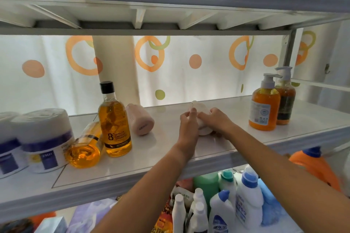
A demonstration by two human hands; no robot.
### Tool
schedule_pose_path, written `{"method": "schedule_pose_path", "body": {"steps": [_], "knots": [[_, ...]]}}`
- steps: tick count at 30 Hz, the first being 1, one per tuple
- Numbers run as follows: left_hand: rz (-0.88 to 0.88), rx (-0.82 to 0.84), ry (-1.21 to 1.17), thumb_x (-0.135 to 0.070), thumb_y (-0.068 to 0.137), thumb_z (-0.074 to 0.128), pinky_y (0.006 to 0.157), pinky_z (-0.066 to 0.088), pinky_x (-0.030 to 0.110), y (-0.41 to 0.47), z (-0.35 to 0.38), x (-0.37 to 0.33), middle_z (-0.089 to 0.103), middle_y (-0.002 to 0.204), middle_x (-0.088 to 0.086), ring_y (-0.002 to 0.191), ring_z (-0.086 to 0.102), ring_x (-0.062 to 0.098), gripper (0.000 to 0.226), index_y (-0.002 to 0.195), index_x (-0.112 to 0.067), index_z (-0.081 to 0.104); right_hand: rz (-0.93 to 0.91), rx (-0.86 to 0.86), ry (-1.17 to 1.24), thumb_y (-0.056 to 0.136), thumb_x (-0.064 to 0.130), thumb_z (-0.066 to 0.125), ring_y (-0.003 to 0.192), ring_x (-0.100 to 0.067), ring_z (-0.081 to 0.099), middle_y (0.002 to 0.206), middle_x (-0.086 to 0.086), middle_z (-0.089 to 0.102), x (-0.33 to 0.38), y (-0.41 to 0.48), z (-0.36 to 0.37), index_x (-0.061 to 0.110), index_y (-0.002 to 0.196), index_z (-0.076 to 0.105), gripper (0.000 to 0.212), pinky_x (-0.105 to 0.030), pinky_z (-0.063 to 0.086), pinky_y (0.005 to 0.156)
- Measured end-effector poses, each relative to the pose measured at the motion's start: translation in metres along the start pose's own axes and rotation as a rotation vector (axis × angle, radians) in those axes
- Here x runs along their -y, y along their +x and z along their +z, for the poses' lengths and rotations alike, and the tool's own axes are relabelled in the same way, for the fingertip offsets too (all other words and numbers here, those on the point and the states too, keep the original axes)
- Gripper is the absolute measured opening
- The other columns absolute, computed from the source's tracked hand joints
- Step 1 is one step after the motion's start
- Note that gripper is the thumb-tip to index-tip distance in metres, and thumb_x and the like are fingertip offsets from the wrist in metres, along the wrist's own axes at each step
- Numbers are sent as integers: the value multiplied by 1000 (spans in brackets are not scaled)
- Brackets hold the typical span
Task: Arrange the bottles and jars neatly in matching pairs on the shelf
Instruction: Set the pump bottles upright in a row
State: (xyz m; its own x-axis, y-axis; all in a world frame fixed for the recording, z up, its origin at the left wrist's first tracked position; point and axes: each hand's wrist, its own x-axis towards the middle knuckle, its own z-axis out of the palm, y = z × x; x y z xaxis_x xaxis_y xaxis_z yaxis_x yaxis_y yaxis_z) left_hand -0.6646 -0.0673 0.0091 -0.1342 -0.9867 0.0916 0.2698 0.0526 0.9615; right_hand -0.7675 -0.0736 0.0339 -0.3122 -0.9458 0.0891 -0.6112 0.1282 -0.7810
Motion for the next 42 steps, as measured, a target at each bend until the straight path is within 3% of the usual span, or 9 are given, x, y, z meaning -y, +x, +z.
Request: {"method": "schedule_pose_path", "body": {"steps": [4, 7, 10, 16, 25, 30, 37, 40, 42], "knots": [[-15, 6, -47, -64, 70, 55, 94, 51, 52, 4, -2, 4, 63, 119, 14, 107, 64, 31, 73, 125, -16, 48, -16, -71, 38, 73, 67, 55, 101, -29, 61, 124, -10, 56, -9, -4, 0, 16, 138, 31, 86, -49, 53, 87], [-34, 49, -97, -65, 67, 63, 91, 53, 54, 7, -6, 5, 63, 121, 18, 106, 66, 33, 80, 128, -15, 50, -79, -107, 79, 76, 66, 57, 102, -29, 61, 122, -9, 57, -16, -7, -1, 20, 133, 34, 76, -49, 52, 88], [20, 105, -31, -54, 82, 61, 95, 51, 52, -3, -7, -1, 59, 123, 13, 109, 62, 28, 63, 131, -18, 43, -162, -132, 163, 81, 60, 61, 99, -27, 63, 123, -7, 56, -24, -11, -1, 22, 131, 35, 68, -47, 56, 84], [162, 192, 117, -39, 97, 49, 83, 53, 21, -4, -5, 1, 52, 129, 7, 106, 58, 12, 50, 140, -20, 32, -296, -116, 261, 87, 35, 65, 113, -26, 56, 140, -8, 46, -31, -19, -3, 25, 144, 23, 71, -29, 52, 81], [149, 173, 146, -65, 72, 56, 103, 41, 30, -4, -5, 2, 34, 150, -2, 133, 41, 17, 92, 151, -29, 25, -395, -113, 188, 85, 20, 70, 130, -25, 45, 148, -3, 37, -25, -21, 1, 25, 147, 14, 83, -32, 44, 99], [164, 185, 182, -62, 73, 57, 101, 48, 42, 0, -2, 6, 47, 138, 7, 122, 54, 21, 70, 135, -31, 49, -364, -128, 185, 87, 19, 67, 131, -24, 42, 149, -2, 34, -25, -19, 4, 24, 147, 14, 80, -20, 38, 89], [123, 175, 215, -63, 70, 59, 104, 46, 43, -7, -2, 4, 46, 141, 7, 126, 51, 21, 83, 142, -26, 40, -324, -180, 161, 88, 23, 66, 129, -27, 45, 147, -6, 39, -26, -17, 5, 23, 145, 22, 72, -23, 38, 88], [195, 118, 335, -54, 78, 58, 110, 39, 40, -22, -3, -8, 44, 146, 7, 131, 45, 23, 79, 147, -21, 34, -293, -203, 140, 87, 23, 68, 130, -31, 45, 147, -8, 39, -26, -19, 3, 22, 147, 20, 76, -32, 42, 97], [391, -90, 616, -35, 89, 59, 112, 32, 35, -19, -18, -16, 43, 146, 8, 135, 38, 25, 63, 145, -14, 37, -234, -235, 131, 89, 23, 65, 133, -33, 41, 150, -9, 34, -25, -21, 1, 23, 149, 15, 78, -43, 40, 104]]}}
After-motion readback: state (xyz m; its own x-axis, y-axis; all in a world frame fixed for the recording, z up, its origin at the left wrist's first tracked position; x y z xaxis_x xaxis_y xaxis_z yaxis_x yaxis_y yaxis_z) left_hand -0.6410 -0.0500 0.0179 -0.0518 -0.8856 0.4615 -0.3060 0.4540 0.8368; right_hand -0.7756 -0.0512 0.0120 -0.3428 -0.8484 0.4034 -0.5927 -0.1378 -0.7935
